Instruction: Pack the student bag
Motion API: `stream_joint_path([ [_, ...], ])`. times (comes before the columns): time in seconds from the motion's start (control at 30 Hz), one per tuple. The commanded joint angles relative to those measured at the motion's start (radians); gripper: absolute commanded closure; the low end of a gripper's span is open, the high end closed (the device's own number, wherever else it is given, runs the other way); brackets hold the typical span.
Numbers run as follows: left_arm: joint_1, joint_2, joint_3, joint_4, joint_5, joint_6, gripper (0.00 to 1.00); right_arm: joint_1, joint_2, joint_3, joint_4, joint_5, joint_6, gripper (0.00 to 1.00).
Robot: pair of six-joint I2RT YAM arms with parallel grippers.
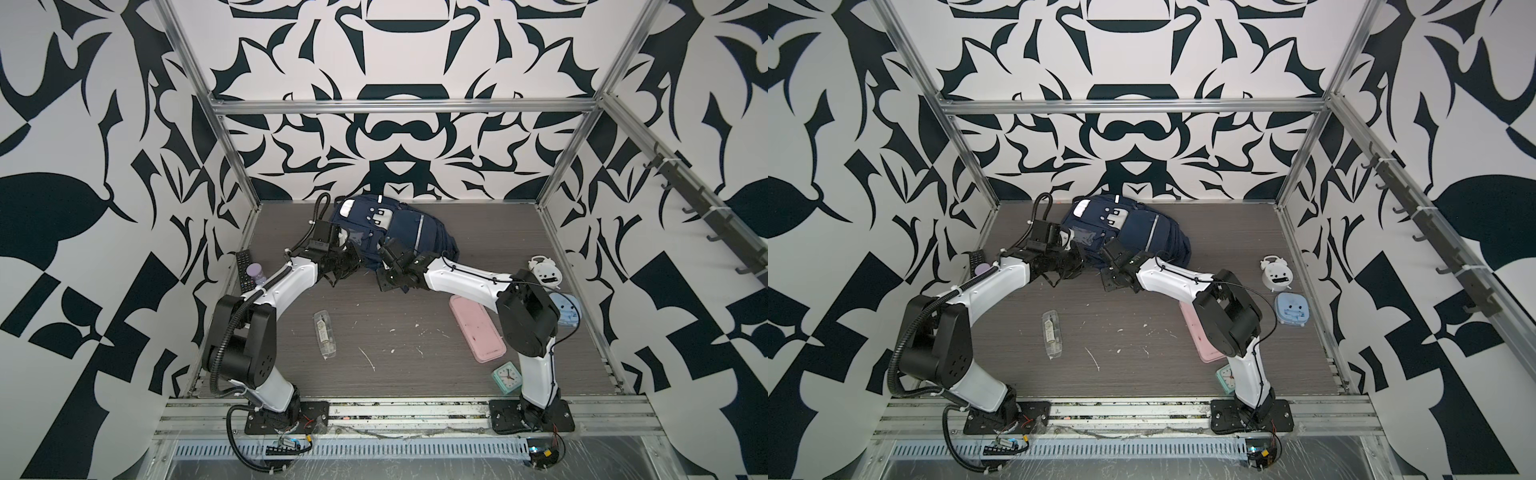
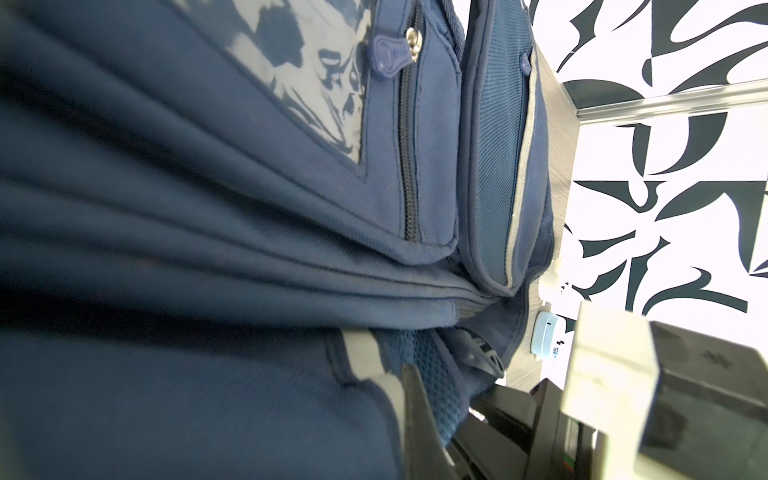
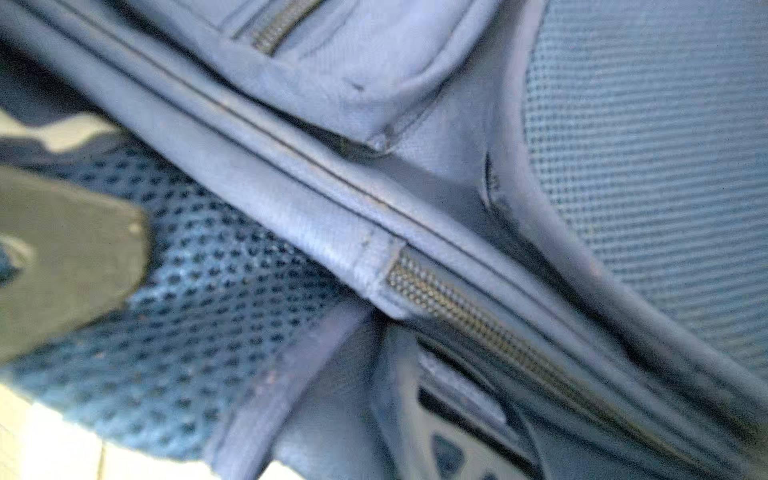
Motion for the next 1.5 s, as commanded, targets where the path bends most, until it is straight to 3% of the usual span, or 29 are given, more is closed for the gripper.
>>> stream_joint_path([
  [0.0,-0.011,-0.047,0.031,0.016,0.056,0.014,1.00,0.003,-0.072,-0.015,0.014,0.030,-0.003,0.95],
  [0.2,-0.001,-0.043,0.032,0.013,0.045,0.029,1.00,0.003,-0.100,-0.039,0.006,0.026,-0.014,1.00],
  [0.73,0.128,-0.041,0.012,-0.007,0.051,0.078,1.00,-0.018,-0.224,-0.187,-0.042,-0.045,-0.064,1.00],
  [0.97,0.143,-0.036,-0.002,0.011,0.078,0.070,1.00,-0.061,-0.294,-0.280,-0.028,-0.052,-0.067,1.00],
  [1.13,0.139,-0.036,-0.004,0.018,0.089,0.057,1.00,-0.049,-0.284,-0.267,0.020,-0.127,-0.044,0.74],
  [1.4,0.083,-0.053,0.006,0.019,0.084,0.041,1.00,-0.010,-0.203,-0.153,0.077,-0.153,-0.006,0.72],
  [1.47,0.070,-0.061,0.008,0.019,0.079,0.036,1.00,-0.007,-0.172,-0.114,0.079,-0.158,-0.001,0.66],
])
